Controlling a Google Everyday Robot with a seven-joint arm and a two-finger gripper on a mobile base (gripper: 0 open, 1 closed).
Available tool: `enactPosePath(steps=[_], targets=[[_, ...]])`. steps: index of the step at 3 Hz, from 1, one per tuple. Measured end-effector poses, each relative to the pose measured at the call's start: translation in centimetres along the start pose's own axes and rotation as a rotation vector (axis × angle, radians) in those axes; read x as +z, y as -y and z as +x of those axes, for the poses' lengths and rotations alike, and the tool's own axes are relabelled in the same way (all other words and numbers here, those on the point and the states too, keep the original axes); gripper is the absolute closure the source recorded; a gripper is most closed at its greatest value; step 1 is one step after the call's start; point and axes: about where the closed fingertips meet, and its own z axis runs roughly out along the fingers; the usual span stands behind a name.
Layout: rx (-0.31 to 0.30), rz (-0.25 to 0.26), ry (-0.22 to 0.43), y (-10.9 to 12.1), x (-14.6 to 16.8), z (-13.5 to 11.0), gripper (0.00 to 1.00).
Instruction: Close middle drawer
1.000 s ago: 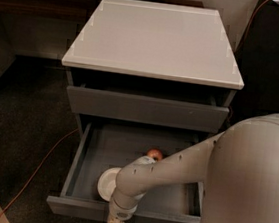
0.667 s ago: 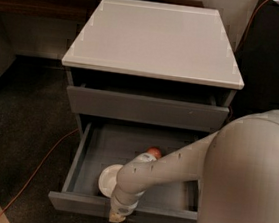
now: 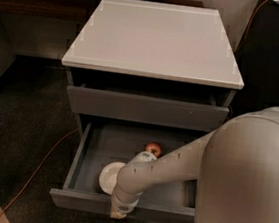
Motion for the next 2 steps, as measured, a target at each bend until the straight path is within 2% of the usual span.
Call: enactPosePath(steps=[2], targets=[[-0.031,0.110,-0.017,2.8,-0.4,0.6,1.00]])
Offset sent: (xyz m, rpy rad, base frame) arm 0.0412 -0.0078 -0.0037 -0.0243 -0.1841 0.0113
